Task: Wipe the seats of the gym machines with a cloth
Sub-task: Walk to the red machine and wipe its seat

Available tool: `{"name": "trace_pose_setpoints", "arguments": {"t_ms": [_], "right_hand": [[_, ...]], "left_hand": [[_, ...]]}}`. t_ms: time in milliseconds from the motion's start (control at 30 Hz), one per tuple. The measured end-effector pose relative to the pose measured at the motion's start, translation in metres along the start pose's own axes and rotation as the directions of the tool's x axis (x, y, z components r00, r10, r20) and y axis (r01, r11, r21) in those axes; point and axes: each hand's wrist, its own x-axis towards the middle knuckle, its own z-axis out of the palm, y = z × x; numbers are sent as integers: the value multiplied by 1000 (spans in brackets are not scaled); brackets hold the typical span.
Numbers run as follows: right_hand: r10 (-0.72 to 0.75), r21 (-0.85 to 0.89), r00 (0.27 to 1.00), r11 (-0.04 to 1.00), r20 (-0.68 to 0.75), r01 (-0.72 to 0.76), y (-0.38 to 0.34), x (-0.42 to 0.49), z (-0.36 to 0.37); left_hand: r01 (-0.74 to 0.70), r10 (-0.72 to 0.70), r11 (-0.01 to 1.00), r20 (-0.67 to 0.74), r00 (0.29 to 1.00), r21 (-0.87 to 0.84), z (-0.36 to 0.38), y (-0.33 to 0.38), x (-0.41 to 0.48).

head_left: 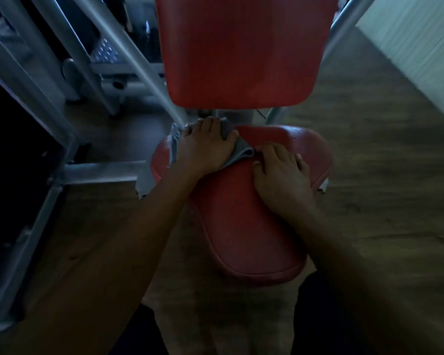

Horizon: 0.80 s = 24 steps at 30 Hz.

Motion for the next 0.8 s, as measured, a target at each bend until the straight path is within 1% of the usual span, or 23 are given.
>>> {"name": "trace_pose_setpoints", "arguments": {"t_ms": [67,133,267,300,333,400,500,567,600,633,700,733,800], "right_hand": [[-10,7,1000,1000,29,9,-1,3,-2],[1,28,997,1000,77,-3,-1,5,-5],[-3,-10,992,1000,124,4,-8,5,-11],[-5,-35,990,999,141,10,-13,5,-11],[-16,-56,985,998,172,26,-20,7,-10],[-52,-84,970,994,238,74,-32,9,-5],[-59,-128,965,987,256,94,-37,10,5],[-53,-138,965,986,257,91,-35,10,7],[-52,-141,965,986,255,91,-35,10,7],[-50,-143,966,986,254,89,-35,11,7],[-46,-147,966,985,254,85,-35,11,7],[-45,-149,966,985,253,85,-35,11,7],[-46,-147,968,986,245,84,-36,10,6]], "left_hand": [[-77,79,994,-19,997,73,1,-9,-7],[-87,91,993,-47,995,80,4,-19,-24],[10,-9,1000,-75,997,4,2,-44,-44],[54,-57,998,-73,996,-41,-3,-53,-41],[118,-130,980,-65,989,-159,-7,-61,-39],[203,-232,879,-15,973,-432,-13,-73,-35],[259,-354,686,0,935,-680,-7,-76,-45],[278,-503,499,-13,864,-821,2,-70,-56],[261,-575,402,-20,818,-878,6,-62,-65],[211,-629,330,-47,776,-920,10,-50,-76],[92,-691,279,-133,711,-956,21,-23,-97],[65,-711,260,-146,688,-963,23,-10,-105],[67,-745,229,-131,654,-971,25,-4,-104]]}}
